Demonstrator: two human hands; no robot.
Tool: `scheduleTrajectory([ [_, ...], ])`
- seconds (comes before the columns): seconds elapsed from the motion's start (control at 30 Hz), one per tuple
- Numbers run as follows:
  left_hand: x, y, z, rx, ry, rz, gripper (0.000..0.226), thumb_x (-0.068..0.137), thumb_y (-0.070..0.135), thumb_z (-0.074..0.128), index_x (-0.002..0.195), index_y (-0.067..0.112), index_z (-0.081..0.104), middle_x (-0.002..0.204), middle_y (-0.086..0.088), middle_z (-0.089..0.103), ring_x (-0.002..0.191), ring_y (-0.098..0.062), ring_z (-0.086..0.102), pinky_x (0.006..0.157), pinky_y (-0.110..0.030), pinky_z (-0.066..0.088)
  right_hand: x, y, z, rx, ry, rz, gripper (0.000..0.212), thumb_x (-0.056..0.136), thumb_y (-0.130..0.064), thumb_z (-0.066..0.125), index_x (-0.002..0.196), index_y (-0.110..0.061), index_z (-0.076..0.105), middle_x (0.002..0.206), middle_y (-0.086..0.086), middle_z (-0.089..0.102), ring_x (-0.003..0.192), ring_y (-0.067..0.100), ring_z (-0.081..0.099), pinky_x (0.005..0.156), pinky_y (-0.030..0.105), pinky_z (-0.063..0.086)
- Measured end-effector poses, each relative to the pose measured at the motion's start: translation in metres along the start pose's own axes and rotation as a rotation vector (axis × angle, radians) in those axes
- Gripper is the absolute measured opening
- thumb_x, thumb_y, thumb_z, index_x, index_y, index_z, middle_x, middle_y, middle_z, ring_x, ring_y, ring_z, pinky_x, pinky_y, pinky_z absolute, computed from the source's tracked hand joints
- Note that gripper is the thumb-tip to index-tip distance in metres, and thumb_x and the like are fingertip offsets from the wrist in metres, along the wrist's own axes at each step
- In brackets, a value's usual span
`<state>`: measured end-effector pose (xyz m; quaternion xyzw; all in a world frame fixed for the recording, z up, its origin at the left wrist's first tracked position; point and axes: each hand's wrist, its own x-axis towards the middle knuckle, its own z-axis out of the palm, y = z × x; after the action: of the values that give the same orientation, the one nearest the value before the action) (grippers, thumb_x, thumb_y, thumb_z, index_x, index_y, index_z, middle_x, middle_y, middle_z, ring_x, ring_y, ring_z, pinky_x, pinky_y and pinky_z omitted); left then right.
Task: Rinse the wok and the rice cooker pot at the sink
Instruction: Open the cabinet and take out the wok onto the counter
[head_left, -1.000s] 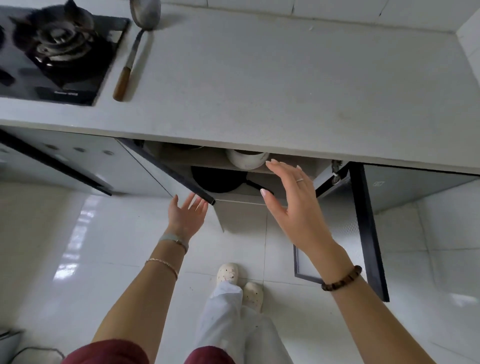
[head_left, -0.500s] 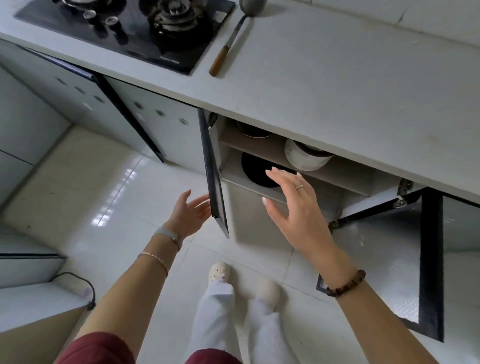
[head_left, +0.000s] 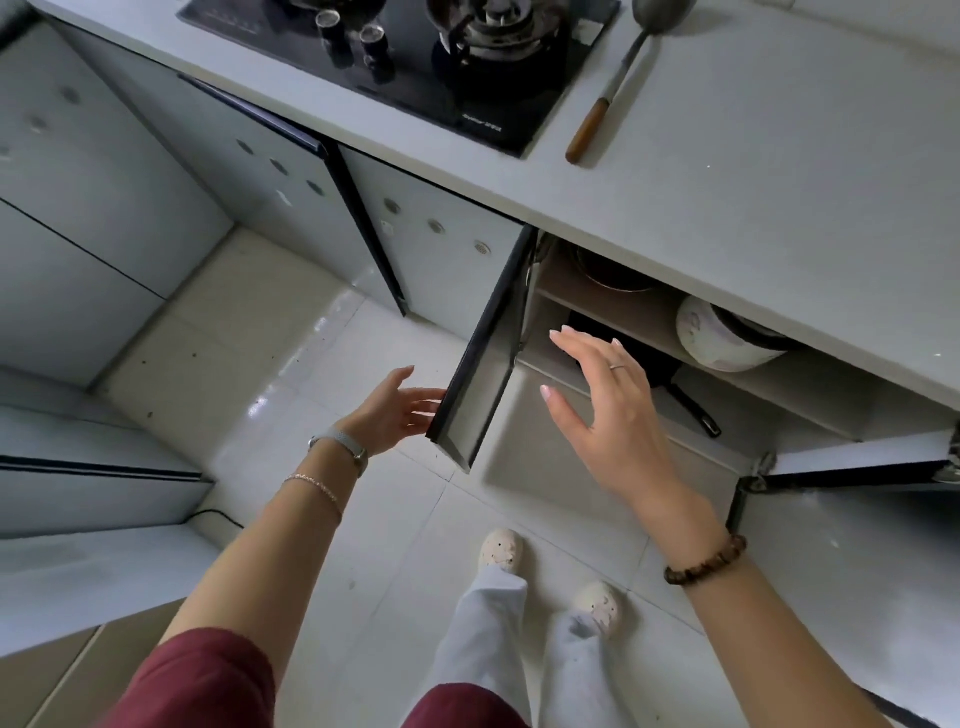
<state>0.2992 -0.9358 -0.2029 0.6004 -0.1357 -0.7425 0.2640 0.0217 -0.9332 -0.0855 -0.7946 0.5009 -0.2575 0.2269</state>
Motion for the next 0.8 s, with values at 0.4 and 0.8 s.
scheduleTrajectory([
  [0.4,0.002,0.046,-0.04,0.2,-0.014,-0.106,0.069,0.1,0.054,0.028,0.117,-0.002,0.064,0.092,-0.016,0.063,0.08,-0.026,0.059,0.083,-0.034,0.049,0.033,-0.022,0.027,-0.012,-0.049,0.002,0.045,0.097,-0.029,0.053,0.14,-0.018,0.044,0.143,-0.003,0.045,0.137,0.006,0.033,0.121,0.03,0.012],
  [0.8,-0.009,0.038,-0.026,0.354,0.098,0.033,0.055,0.101,0.053,0.027,0.12,0.015,0.062,0.115,-0.011,0.065,0.099,-0.025,0.062,0.087,-0.035,0.049,0.022,-0.001,0.003,0.026,0.021,0.045,0.045,0.096,-0.029,0.054,0.139,-0.019,0.045,0.142,-0.004,0.047,0.135,0.008,0.037,0.119,0.038,0.019],
])
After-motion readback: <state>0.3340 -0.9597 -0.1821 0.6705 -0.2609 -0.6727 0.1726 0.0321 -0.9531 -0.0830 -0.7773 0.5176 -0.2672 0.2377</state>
